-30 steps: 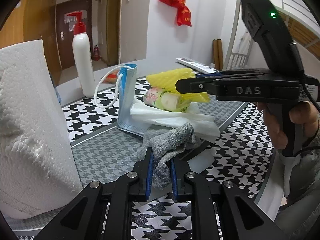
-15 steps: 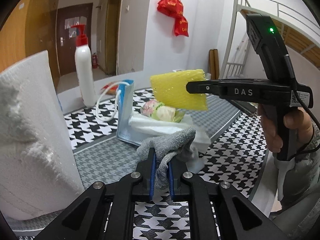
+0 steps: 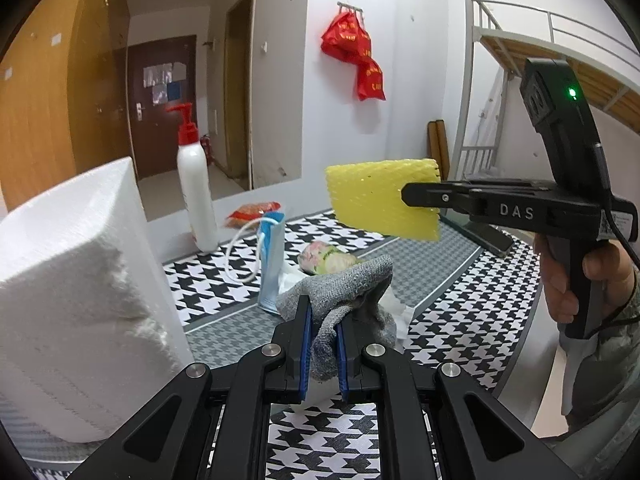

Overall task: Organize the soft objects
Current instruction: 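Lift the yellow mesh sleeve with the right gripper and carry it over the white foam box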

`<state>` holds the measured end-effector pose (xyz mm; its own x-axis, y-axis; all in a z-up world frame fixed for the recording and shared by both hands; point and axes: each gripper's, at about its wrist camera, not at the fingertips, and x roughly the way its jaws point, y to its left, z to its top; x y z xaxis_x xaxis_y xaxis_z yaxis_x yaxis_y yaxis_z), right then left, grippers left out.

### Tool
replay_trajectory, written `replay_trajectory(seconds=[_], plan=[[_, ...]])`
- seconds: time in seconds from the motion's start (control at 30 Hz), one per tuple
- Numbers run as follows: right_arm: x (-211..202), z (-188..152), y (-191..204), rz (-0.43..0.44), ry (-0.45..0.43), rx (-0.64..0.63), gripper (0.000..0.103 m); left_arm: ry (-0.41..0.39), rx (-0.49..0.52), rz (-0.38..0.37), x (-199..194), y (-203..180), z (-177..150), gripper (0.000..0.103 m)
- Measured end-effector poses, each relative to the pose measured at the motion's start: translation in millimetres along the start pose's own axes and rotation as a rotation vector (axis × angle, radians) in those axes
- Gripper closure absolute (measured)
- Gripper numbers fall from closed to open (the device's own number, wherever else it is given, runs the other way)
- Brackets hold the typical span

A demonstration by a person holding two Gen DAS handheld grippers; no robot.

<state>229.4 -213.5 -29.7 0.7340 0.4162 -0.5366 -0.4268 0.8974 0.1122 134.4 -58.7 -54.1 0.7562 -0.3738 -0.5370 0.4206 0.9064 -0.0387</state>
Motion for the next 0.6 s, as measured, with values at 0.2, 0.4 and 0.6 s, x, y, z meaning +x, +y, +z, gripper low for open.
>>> replay_trajectory(seconds=[0.2,0.4,0.6], plan=[[-10.5,1.2,3.8,0.01,-0.025,-0.001,0.09,-0.027,0.006,0.022,-13.7,-3.3,5.0,0.092],[-23.2,3.0,8.9,0.02,-0.054,-0.011,0.09,-0.061,0.003,0.051,-29.3,-4.6,10.5,0.092],[-32.9,5.2,13.1,0.023,-0.078,-0.011,0.09,-0.093,0.004,0.071,-42.5,-4.0,18.2,0.092]])
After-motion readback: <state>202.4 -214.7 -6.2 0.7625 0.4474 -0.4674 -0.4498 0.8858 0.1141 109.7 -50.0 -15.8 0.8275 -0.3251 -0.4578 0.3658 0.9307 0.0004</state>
